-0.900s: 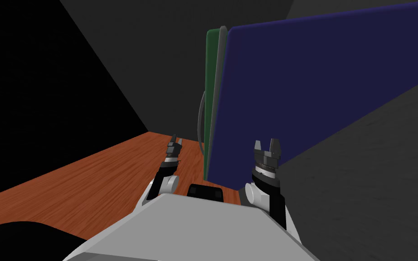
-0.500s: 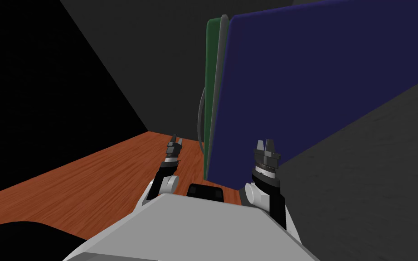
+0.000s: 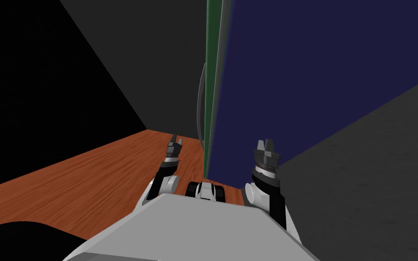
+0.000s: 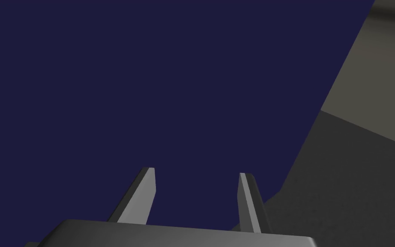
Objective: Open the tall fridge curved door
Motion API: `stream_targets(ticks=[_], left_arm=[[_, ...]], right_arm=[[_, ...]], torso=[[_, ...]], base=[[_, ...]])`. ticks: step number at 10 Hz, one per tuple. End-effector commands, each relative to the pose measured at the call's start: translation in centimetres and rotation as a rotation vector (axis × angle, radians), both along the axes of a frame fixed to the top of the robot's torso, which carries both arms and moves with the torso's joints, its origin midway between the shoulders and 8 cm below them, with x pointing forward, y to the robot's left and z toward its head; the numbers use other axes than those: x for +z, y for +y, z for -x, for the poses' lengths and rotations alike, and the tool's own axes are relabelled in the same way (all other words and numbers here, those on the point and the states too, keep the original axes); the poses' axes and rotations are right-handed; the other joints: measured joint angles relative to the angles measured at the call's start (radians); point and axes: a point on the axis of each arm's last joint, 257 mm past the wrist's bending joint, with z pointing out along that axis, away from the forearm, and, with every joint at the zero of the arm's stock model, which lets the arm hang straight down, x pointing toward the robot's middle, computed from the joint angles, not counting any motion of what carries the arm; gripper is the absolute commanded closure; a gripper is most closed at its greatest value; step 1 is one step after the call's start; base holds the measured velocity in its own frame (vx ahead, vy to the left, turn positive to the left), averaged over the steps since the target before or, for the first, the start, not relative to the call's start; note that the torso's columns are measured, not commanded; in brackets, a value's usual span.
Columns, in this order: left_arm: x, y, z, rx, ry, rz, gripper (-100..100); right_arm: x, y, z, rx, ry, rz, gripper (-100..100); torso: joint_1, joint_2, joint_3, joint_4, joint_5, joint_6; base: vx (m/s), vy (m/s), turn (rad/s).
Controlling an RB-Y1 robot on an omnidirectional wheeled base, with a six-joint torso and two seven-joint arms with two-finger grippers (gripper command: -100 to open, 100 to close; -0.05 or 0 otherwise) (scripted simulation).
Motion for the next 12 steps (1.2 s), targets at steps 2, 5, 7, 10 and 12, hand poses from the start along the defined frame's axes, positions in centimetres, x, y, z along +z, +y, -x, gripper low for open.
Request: stream_targets(ticks=[2,5,7,10,12], left_arm=[[0.0,0.0,0.0,0.0,0.001,0.0,0],[0.0,0.0,0.0,0.0,0.001,0.0,0],[0.0,0.0,0.0,0.0,0.001,0.0,0],[0.0,0.0,0.0,0.0,0.001,0.0,0],[0.0,0.0,0.0,0.0,0.001,0.0,0]], right_arm=[[-0.5,0.5,-0.2,-0.008,0.019,0.09,-100],[-1.2,0.5,-0.4,-0.044,0.036,0.181,-100],[-2.2,0.3,-0.6,-0.09,0.051,0.27,-100],[-2.7,0.0,-0.7,-0.145,0.061,0.341,-100],[-3.4,-0.4,-0.7,-0.19,0.069,0.399,-100]], torso=[[0.002,0.106,-0.217,0.107,0.0,0.0],[0.001,0.118,-0.243,0.12,0.001,-0.001],[0.006,0.111,-0.248,0.117,0.002,-0.007],[0.015,0.098,-0.256,0.111,0.004,-0.015],[0.014,0.094,-0.259,0.109,0.003,-0.016]], base=[[0.04,0.046,0.04],[0.069,0.071,0.026],[0.072,0.078,0.037],[0.047,0.079,0.038],[0.029,0.05,-0.052]])
